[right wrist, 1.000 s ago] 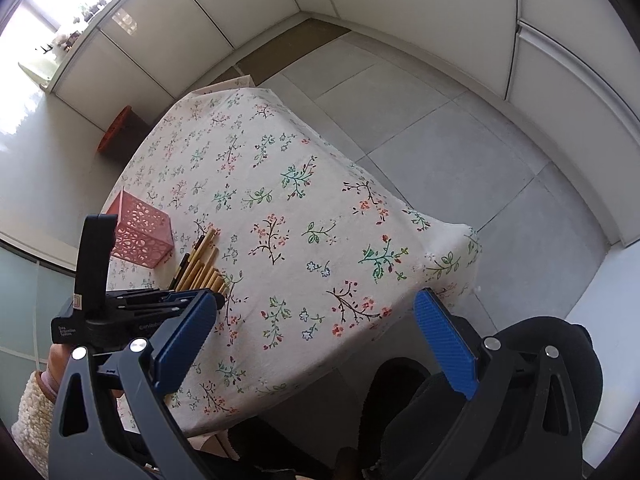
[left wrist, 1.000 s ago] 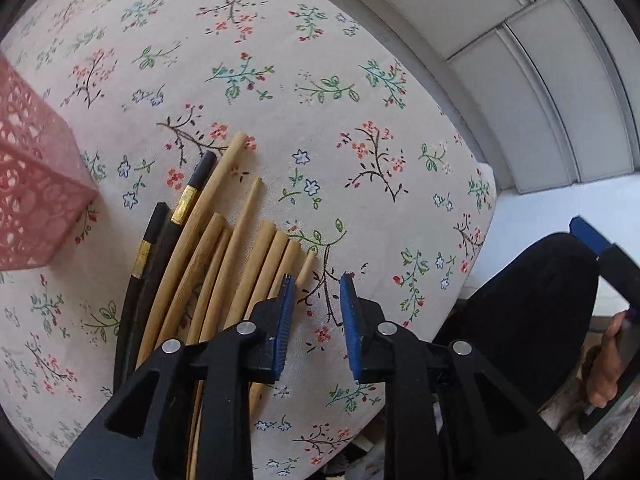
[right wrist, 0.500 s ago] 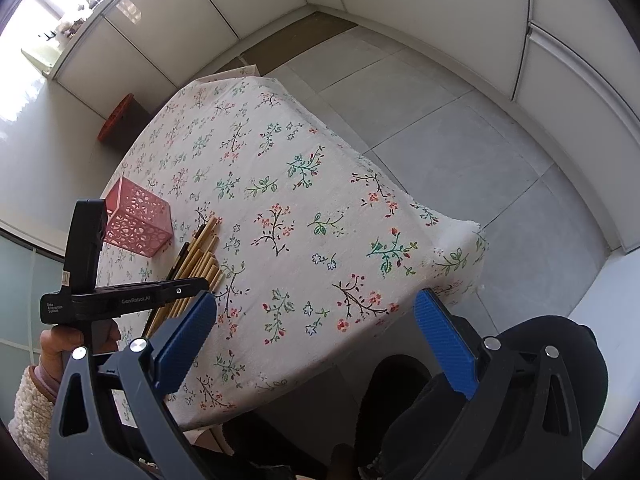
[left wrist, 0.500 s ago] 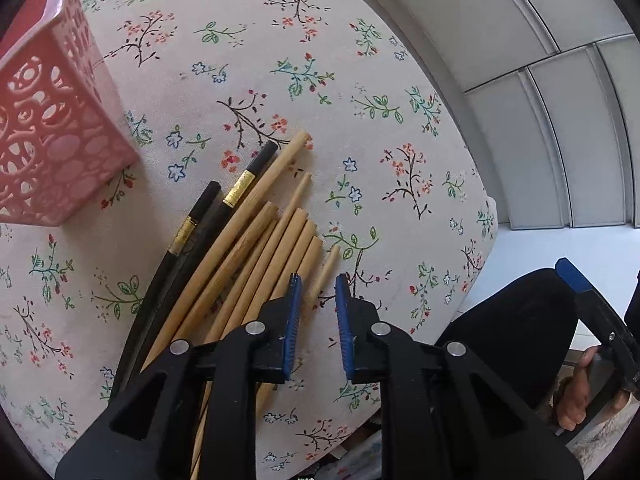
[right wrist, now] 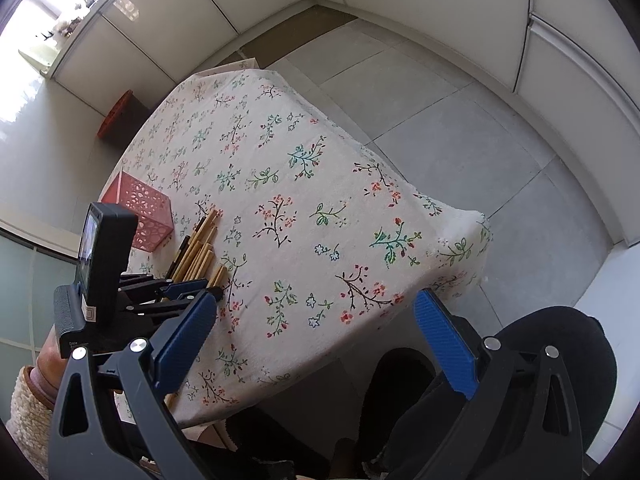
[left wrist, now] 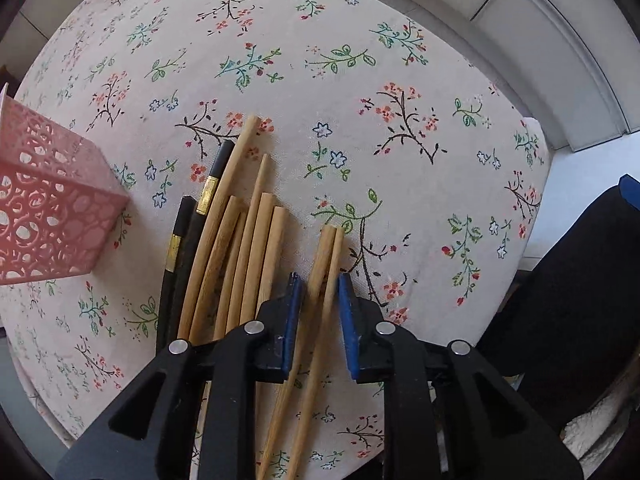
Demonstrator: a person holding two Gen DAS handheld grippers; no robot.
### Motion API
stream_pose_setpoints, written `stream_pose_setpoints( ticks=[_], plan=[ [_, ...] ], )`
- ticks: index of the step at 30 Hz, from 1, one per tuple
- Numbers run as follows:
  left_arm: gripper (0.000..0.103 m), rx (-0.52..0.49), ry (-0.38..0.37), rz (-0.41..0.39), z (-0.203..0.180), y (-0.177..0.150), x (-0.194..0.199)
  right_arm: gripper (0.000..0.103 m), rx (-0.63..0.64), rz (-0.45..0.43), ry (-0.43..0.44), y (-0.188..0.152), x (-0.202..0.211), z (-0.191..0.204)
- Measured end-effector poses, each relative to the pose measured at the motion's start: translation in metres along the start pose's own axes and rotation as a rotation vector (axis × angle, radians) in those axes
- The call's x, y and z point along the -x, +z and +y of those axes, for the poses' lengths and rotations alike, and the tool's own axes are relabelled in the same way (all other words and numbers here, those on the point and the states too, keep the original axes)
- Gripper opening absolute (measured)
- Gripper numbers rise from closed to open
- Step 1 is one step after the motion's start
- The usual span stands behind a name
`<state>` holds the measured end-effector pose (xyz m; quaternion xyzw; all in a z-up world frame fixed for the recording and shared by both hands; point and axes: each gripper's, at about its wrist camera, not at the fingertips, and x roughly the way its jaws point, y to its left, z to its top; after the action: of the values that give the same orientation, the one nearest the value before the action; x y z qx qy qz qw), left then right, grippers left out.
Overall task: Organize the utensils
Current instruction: 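Close the left gripper on one wooden chopstick and lift it upright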
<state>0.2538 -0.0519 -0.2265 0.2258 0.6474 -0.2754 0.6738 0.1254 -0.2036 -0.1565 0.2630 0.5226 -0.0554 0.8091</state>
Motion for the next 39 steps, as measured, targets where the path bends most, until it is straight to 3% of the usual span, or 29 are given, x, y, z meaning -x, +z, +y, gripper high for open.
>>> stream_pose_setpoints(
  ticks=[3, 5, 8, 12, 17, 25, 33, 35, 39],
  plan=[
    [0.018, -0.019, -0.029, -0.023, 0.000, 0.000, 0.003, 0.097, -0.029, 0.031, 0.025, -0.001, -0.003, -0.002],
    [0.032, 0.031, -0.097, -0.031, 0.009, -0.001, 0.007, 0.097, -0.021, 0.023, 0.014, -0.002, -0.001, 0.000],
    [0.038, 0.087, -0.185, -0.084, 0.022, -0.003, 0.025, 0.097, -0.015, 0.017, 0.006, -0.004, 0.000, 0.003],
    [0.036, 0.106, -0.148, -0.076, 0.032, -0.009, 0.033, 0.097, -0.002, 0.020, 0.005, -0.005, -0.001, 0.006],
    [0.015, 0.128, -0.127, -0.065, 0.043, -0.024, 0.023, 0.096, 0.003, 0.029, 0.003, -0.005, -0.003, 0.007],
    [0.016, -0.003, 0.015, -0.070, 0.015, -0.033, 0.021, 0.096, -0.005, 0.041, 0.000, -0.005, -0.007, 0.005],
    [0.015, -0.052, 0.018, -0.030, -0.002, -0.009, 0.023, 0.096, -0.035, 0.050, -0.014, -0.004, -0.011, 0.000],
    [0.008, -0.050, 0.025, -0.057, -0.011, -0.003, 0.025, 0.096, -0.053, 0.058, -0.021, -0.003, -0.013, -0.002],
    [0.006, -0.012, 0.035, -0.174, 0.001, -0.023, 0.038, 0.096, -0.032, 0.055, -0.074, 0.000, -0.022, 0.009]
  ],
)
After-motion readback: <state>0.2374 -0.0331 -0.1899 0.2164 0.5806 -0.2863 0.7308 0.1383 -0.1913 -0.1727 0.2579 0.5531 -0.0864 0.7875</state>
